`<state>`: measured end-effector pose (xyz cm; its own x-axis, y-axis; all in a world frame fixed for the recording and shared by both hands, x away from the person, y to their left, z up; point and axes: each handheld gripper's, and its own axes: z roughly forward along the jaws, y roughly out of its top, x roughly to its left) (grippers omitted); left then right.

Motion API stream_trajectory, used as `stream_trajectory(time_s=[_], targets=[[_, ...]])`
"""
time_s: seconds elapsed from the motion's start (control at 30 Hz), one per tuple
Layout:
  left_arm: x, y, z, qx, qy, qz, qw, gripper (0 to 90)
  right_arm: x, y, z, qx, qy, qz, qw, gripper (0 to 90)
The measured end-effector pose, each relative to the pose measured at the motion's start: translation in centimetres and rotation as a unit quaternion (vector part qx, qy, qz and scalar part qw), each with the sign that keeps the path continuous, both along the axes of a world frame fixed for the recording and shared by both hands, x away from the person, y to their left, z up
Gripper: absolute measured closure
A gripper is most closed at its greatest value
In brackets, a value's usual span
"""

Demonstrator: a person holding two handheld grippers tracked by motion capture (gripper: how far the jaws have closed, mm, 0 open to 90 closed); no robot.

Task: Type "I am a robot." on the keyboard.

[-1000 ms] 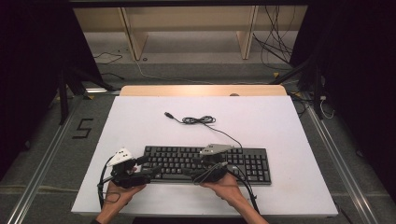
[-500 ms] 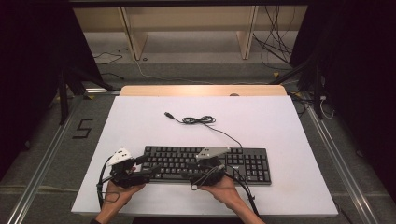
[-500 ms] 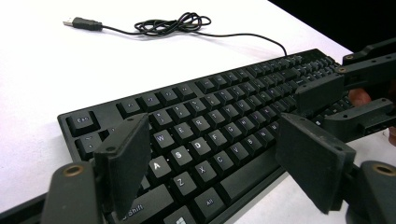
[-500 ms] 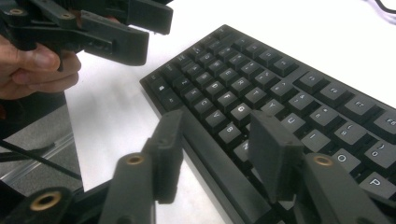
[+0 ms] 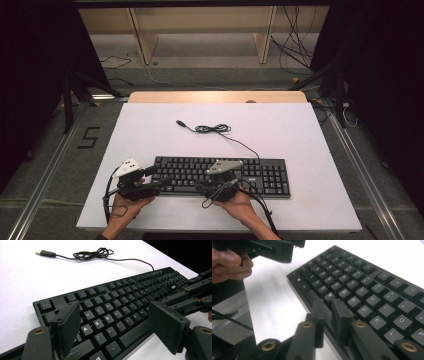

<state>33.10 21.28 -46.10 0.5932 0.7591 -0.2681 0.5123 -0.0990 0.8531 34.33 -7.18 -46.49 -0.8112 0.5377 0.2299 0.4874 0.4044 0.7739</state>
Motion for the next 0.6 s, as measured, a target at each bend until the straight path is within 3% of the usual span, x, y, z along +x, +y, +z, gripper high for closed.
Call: stream_trajectory(time_s=[0.23, 0.6], targets=[[0.0, 0.0, 0.0, 0.001, -0.001, 0.0, 1.0, 26.0, 0.0, 0.2, -0.6, -0.017, 0.003, -0.001, 0.9998, 89.4], [0.0, 0.0, 0.0, 0.001, 0.0, 0.0, 1.0, 26.0, 0.3, 0.4, -1.4, -0.039, 0.004, -0.004, 0.9992, 90.0]])
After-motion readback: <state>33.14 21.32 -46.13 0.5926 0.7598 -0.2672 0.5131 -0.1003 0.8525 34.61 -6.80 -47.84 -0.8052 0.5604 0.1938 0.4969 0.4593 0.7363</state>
